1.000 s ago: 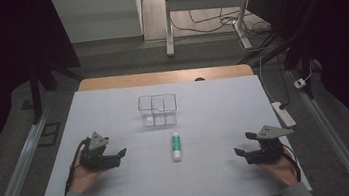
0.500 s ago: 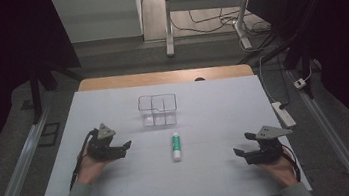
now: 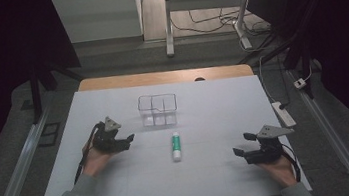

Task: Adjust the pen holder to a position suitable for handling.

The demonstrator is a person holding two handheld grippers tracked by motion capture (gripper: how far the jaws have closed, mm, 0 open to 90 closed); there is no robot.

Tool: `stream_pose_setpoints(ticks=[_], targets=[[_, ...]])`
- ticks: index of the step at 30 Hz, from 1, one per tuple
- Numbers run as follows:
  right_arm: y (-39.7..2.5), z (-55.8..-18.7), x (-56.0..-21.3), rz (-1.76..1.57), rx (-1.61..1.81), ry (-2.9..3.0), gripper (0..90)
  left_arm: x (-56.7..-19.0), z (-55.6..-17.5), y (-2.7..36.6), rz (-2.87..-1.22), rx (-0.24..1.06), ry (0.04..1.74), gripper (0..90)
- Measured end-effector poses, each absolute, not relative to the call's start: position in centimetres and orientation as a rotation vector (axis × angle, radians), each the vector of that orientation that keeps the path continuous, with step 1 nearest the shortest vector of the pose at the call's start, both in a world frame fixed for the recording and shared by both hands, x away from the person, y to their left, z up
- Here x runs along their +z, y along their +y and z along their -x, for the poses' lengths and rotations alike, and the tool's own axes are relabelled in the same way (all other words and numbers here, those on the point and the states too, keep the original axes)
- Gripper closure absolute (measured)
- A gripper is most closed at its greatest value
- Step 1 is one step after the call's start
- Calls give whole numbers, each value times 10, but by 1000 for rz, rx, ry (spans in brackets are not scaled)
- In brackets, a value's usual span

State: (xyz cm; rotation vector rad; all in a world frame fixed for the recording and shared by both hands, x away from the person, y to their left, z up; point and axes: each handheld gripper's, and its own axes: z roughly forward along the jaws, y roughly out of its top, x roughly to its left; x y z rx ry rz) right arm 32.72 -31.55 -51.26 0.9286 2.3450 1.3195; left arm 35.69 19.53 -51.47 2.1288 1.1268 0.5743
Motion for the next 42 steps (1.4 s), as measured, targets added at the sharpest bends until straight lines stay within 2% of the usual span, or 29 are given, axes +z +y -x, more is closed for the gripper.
stream_pose_setpoints(ticks=[14, 28, 36, 37, 40, 41, 42], targets=[[-315, -327, -514, -923, 1289, 2355, 211, -514, -378, 188, -2130, 584, 1153, 298], [-315, -328, -514, -921, 1281, 2355, 215, -508, -399, 180, -2106, 584, 1132, 390], [-315, -327, -514, -915, 1273, 2358, 215, -512, -408, 179, -2086, 577, 1138, 530], [-315, -327, -514, -915, 1272, 2358, 216, -513, -410, 180, -2079, 577, 1139, 616], [-315, -327, -514, -914, 1272, 2358, 215, -515, -416, 180, -2076, 558, 1139, 735], [-315, -327, -514, -914, 1272, 2358, 215, -516, -418, 180, -2077, 547, 1138, 735], [-315, -327, -514, -914, 1271, 2359, 216, -516, -420, 180, -2080, 543, 1136, 811]])
